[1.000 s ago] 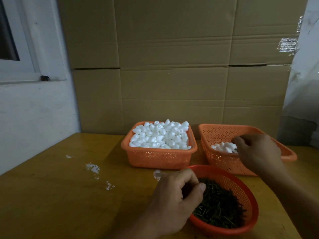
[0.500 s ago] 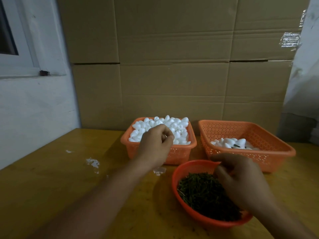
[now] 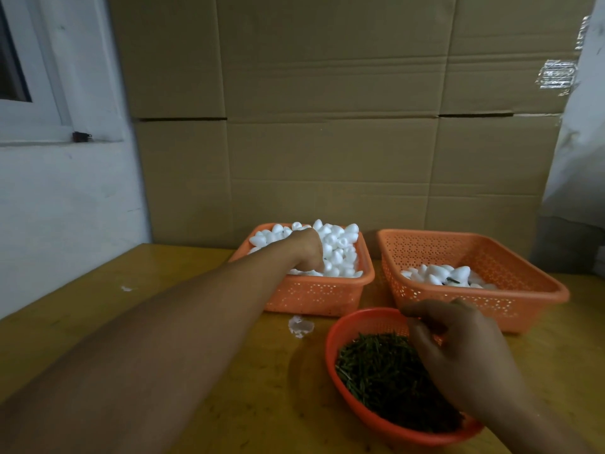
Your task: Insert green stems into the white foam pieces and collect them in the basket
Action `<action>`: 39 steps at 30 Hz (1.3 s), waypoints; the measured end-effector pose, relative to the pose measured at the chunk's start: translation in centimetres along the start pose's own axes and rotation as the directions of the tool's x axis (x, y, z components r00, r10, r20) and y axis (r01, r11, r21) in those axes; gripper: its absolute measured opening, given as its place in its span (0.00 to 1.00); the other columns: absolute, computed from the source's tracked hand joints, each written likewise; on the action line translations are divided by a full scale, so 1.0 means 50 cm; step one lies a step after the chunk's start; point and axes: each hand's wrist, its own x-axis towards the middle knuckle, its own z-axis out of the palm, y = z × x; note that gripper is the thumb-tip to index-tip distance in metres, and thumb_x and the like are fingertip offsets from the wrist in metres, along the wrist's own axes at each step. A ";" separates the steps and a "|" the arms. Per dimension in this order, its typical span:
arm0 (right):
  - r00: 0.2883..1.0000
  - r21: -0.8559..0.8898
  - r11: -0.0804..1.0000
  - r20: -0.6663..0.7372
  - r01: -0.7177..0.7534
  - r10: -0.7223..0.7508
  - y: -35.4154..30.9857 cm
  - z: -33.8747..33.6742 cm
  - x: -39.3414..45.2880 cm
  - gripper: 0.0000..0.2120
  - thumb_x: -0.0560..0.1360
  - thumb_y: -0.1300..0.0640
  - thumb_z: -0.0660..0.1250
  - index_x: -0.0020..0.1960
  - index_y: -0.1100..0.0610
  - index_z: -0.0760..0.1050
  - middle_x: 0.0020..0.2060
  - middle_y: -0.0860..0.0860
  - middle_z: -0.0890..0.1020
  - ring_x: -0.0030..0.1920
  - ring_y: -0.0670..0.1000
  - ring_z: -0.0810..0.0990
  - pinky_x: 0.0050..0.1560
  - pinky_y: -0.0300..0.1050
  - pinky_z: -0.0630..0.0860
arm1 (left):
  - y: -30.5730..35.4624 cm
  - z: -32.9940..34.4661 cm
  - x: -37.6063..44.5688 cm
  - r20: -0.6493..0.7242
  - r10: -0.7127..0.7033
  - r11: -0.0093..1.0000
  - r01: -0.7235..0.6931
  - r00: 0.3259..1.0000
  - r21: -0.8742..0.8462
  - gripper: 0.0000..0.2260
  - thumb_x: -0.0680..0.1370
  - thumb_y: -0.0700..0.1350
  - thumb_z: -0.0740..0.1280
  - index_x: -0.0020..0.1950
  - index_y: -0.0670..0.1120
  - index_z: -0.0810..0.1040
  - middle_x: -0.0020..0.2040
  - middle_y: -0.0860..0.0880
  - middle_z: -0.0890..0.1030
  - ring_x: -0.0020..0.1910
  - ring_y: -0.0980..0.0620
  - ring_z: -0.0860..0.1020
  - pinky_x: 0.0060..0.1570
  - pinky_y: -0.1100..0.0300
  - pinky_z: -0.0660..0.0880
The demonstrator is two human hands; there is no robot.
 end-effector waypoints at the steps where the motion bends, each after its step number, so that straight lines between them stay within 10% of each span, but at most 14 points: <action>1: 1.000 0.002 1.000 0.006 0.006 -0.006 -0.001 0.001 -0.001 0.10 0.74 0.57 0.71 0.53 0.46 0.85 0.36 0.39 0.78 0.45 0.48 0.79 0.53 0.57 0.77 | 0.002 0.007 0.015 0.010 -0.018 1.000 0.017 1.000 0.024 0.24 0.78 0.56 0.68 0.73 0.52 0.71 0.78 0.47 0.62 0.77 0.43 0.58 0.73 0.45 0.58; 6: 1.000 0.012 1.000 0.022 0.015 -0.015 0.000 0.003 0.000 0.10 0.74 0.55 0.70 0.53 0.46 0.84 0.37 0.36 0.77 0.46 0.48 0.80 0.54 0.57 0.77 | -0.002 0.044 0.093 0.036 -0.095 0.993 0.092 0.995 0.072 0.55 0.70 0.57 0.75 0.79 0.57 0.34 0.82 0.46 0.44 0.80 0.40 0.44 0.75 0.39 0.52; 11: 0.999 0.014 1.000 0.036 0.008 -0.009 -0.001 0.006 -0.001 0.09 0.74 0.55 0.70 0.53 0.46 0.84 0.36 0.37 0.77 0.46 0.48 0.80 0.54 0.57 0.77 | -0.007 0.060 0.126 0.076 -0.170 0.982 0.163 0.983 0.092 0.60 0.66 0.54 0.77 0.75 0.62 0.29 0.81 0.47 0.39 0.80 0.39 0.39 0.73 0.36 0.52; 22: 0.999 0.016 1.000 0.036 0.001 -0.001 0.003 0.003 0.000 0.09 0.75 0.54 0.70 0.52 0.46 0.84 0.36 0.40 0.79 0.47 0.49 0.81 0.54 0.57 0.77 | -0.001 0.037 0.087 0.009 -0.165 0.985 0.164 0.986 0.055 0.54 0.66 0.55 0.78 0.80 0.58 0.42 0.80 0.47 0.55 0.76 0.41 0.59 0.66 0.44 0.64; 28: 0.999 0.008 1.000 0.046 0.005 -0.005 0.003 0.001 0.002 0.09 0.75 0.53 0.69 0.53 0.46 0.84 0.39 0.40 0.82 0.47 0.49 0.81 0.55 0.56 0.76 | -0.015 0.007 0.042 -0.005 -0.103 0.960 0.098 0.995 -0.262 0.16 0.70 0.48 0.76 0.54 0.43 0.80 0.44 0.46 0.85 0.41 0.49 0.82 0.56 0.50 0.80; 34: 0.999 0.002 1.000 0.044 0.022 -0.022 -0.001 0.001 0.000 0.09 0.75 0.54 0.69 0.54 0.46 0.84 0.37 0.35 0.77 0.47 0.48 0.80 0.54 0.57 0.77 | -0.019 0.011 -0.042 -0.261 -0.026 0.779 -0.144 0.965 -0.611 0.09 0.70 0.39 0.76 0.45 0.47 0.79 0.41 0.52 0.80 0.41 0.51 0.79 0.41 0.56 0.76; 39: 0.999 0.002 0.999 0.036 0.036 -0.036 -0.003 0.004 -0.002 0.08 0.75 0.55 0.70 0.53 0.47 0.84 0.35 0.35 0.75 0.46 0.49 0.80 0.54 0.57 0.77 | -0.001 0.037 -0.125 -0.461 0.070 0.642 -0.394 0.885 -0.658 0.05 0.73 0.38 0.70 0.45 0.46 0.78 0.40 0.51 0.82 0.42 0.52 0.79 0.54 0.50 0.75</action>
